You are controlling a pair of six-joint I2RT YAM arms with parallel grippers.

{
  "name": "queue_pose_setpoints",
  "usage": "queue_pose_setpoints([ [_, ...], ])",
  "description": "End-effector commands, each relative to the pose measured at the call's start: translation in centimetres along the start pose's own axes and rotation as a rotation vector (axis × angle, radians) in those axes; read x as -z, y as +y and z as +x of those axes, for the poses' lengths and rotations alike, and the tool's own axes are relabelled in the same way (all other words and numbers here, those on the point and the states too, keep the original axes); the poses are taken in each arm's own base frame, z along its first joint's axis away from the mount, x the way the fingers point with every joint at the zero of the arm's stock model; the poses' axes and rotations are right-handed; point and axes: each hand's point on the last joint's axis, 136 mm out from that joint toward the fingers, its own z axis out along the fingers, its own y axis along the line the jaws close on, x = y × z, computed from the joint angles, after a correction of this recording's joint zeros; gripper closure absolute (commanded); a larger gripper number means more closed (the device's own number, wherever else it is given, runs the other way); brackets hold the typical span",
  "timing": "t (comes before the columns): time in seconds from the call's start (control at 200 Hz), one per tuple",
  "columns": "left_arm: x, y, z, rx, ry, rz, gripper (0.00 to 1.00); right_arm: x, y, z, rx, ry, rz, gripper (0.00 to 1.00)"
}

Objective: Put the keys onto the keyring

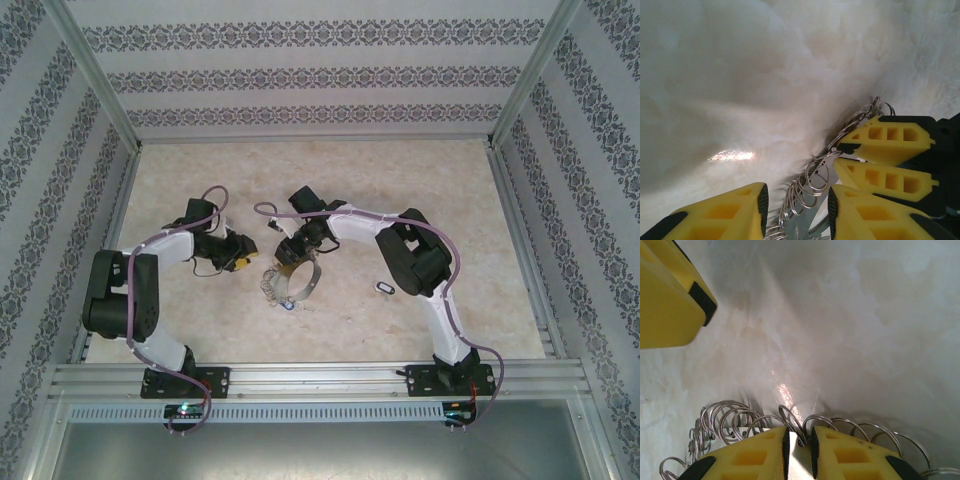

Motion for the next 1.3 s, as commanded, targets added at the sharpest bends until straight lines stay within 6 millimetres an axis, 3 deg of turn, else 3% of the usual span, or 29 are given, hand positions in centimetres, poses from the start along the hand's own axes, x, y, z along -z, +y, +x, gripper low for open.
queue_pose_setpoints([
  [0.0,-0.2,-0.4,-0.5,0.017,-0.003,0.050,0.64,-1.3,-1.3,2.0,0.032,0.065,0.074,0.79],
  [0.22,-1.0,-0.7,-1.0,0.020,-0.022,0.109,0.74,-1.2,-1.7,2.2,0.140,0.064,0.240,0.79],
  [0.51,-1.9,0.0,-1.1,0.012,-0.039,0.131,0.73,-1.5,-2.7,2.0,0.128,0.028,0.332,0.80],
  [0.585,-2.2,0.1,-1.0,-0.013,-0.040,0.134,0.70,-1.7,-2.5,1.9,0.130,0.014,0.322,0.86],
  [0.834,-4.0,-0.4,-0.5,-0.196,-0.006,0.206,0.62,-1.8,-1.8,2.2,0.118,-0.022,0.225,0.86],
  [1.104,-4.9,-1.0,-0.1,-0.305,0.012,0.255,0.64,-1.6,-1.7,2.5,0.098,-0.055,0.170,0.84],
  [1.299,-4.9,-1.0,-0.7,-0.359,0.002,0.227,0.67,0.0,-1.2,1.4,0.080,-0.141,0.104,0.82],
])
